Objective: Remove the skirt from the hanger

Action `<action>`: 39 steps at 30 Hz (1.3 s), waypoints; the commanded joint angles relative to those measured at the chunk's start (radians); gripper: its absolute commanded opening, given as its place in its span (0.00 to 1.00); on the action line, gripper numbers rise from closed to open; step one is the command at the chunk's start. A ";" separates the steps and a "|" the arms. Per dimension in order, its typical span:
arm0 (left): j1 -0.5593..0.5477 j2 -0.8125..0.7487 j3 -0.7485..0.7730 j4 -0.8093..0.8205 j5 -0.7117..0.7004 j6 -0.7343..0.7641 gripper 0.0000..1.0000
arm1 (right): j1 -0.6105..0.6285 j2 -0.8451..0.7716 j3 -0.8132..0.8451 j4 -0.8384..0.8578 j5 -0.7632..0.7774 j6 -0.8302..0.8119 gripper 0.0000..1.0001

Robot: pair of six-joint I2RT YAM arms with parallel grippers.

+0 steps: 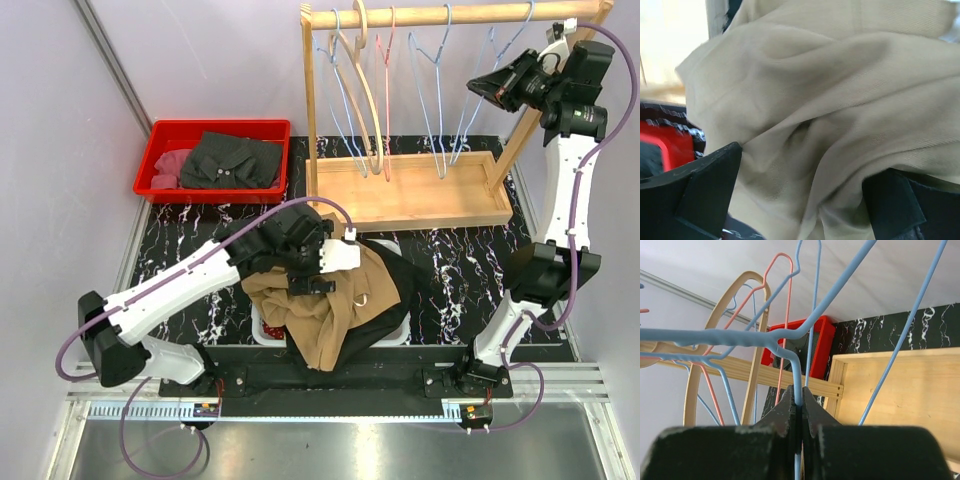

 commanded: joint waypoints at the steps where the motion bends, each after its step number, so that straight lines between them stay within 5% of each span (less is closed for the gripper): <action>1: 0.000 -0.082 0.110 -0.160 0.157 0.251 0.99 | -0.002 -0.092 -0.063 0.062 0.004 -0.018 0.00; 12: -0.015 -0.120 0.279 -0.530 0.276 0.472 0.99 | -0.001 -0.121 -0.138 0.067 0.016 -0.030 0.00; 16: -0.014 -0.136 0.368 -0.498 0.263 0.310 0.99 | -0.002 -0.148 -0.169 0.056 0.038 -0.054 0.00; 21: 0.090 -0.186 0.503 -0.254 0.214 0.048 0.99 | -0.001 -0.219 -0.258 0.041 0.099 -0.103 0.00; 22: 0.174 -0.185 0.521 -0.195 0.228 0.002 0.99 | -0.001 -0.260 -0.276 0.033 0.123 -0.114 0.18; 24: 0.264 -0.162 0.570 -0.168 0.239 -0.113 0.98 | -0.001 -0.305 -0.324 -0.004 0.206 -0.157 0.33; 28: 0.484 -0.131 0.592 -0.168 0.291 -0.229 0.89 | -0.001 -0.472 -0.396 -0.047 0.343 -0.214 0.99; 34: 0.725 -0.154 0.543 -0.079 0.403 -0.350 0.87 | 0.025 -0.738 -0.557 -0.032 0.485 -0.199 1.00; 39: 0.885 -0.185 0.436 -0.039 0.411 -0.442 0.78 | 0.163 -1.032 -0.916 -0.066 0.620 -0.235 1.00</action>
